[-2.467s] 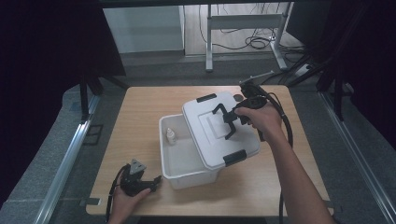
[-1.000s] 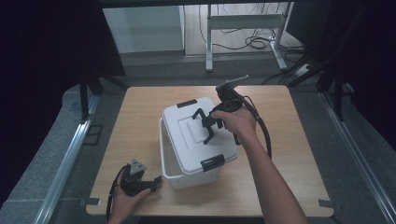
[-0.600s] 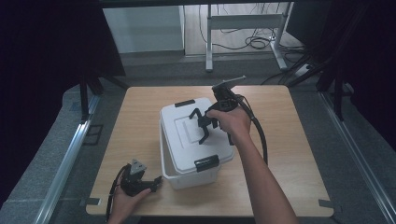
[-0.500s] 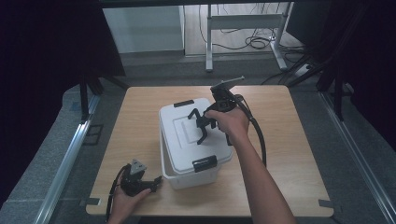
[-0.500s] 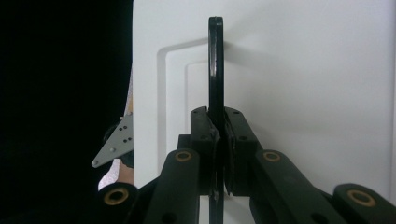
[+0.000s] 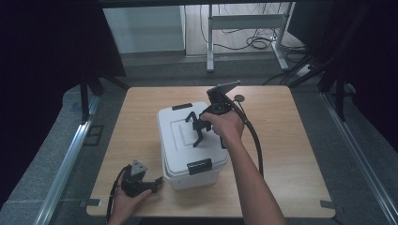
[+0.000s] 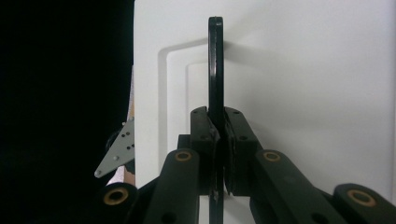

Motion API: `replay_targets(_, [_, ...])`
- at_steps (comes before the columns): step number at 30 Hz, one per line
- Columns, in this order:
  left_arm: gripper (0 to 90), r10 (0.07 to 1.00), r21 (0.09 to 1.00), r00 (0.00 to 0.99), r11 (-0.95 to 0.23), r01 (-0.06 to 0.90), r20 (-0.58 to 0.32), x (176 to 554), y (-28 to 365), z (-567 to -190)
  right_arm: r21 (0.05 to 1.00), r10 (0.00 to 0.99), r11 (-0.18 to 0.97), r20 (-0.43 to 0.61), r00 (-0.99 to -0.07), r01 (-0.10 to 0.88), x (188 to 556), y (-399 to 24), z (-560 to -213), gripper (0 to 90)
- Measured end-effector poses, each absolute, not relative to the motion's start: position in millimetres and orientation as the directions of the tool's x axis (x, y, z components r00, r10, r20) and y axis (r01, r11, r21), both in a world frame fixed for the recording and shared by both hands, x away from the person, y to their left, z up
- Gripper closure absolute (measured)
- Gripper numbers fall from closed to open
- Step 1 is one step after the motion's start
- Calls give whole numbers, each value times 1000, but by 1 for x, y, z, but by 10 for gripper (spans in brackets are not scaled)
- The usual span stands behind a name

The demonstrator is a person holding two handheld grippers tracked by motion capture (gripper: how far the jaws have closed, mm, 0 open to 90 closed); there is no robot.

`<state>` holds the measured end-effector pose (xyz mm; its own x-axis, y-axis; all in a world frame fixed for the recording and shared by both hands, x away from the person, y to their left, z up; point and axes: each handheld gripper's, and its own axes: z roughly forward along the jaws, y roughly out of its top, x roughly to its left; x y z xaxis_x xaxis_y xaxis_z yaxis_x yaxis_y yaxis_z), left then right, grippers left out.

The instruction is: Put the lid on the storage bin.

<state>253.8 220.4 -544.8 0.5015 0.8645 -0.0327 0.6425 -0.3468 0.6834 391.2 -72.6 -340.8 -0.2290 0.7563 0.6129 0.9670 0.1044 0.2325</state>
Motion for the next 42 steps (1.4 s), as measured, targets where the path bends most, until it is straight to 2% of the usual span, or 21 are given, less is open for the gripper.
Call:
replay_targets(12, [120, 864, 684, 503, -348, 641, -31, 253, 220, -545, 176, 742, 23, 657, -135, 984, 390, -73, -358, 836])
replay_targets(27, [120, 863, 684, 504, -348, 641, -33, 253, 220, -545, 186, 737, 29, 660, -147, 982, 385, -68, -373, 822])
replay_targets(32, [120, 862, 684, 505, -349, 641, -33, 253, 220, -545, 222, 723, 41, 667, -182, 974, 384, -72, -369, 703])
replay_targets(35, [118, 862, 683, 506, -350, 641, -34, 253, 220, -545, 276, 725, 65, 647, -235, 959, 383, -79, -363, 632])
replay_targets(42, [118, 862, 683, 507, -350, 641, -33, 253, 220, -545, 379, 696, 79, 641, -323, 922, 378, -111, -353, 537])
